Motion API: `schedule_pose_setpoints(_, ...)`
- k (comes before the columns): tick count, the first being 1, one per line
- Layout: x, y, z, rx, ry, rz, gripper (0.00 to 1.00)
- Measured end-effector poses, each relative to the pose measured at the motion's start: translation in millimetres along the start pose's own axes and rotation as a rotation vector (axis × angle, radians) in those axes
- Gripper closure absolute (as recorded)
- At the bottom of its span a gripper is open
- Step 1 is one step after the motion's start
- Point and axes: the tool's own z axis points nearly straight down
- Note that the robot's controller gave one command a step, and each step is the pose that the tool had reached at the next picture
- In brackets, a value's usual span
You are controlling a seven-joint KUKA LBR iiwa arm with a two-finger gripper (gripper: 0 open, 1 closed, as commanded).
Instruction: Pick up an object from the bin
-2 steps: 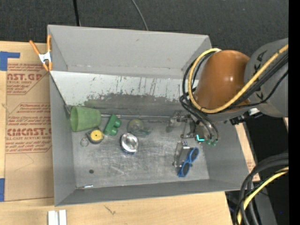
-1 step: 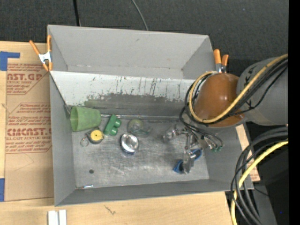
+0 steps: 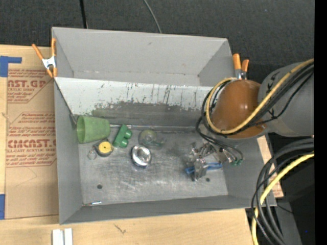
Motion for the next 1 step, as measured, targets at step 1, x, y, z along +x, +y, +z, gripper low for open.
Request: schedule_pose_setpoints(1, 6.6, 3.5, -169.4, 0.004, -0.004, -0.176, 1.00)
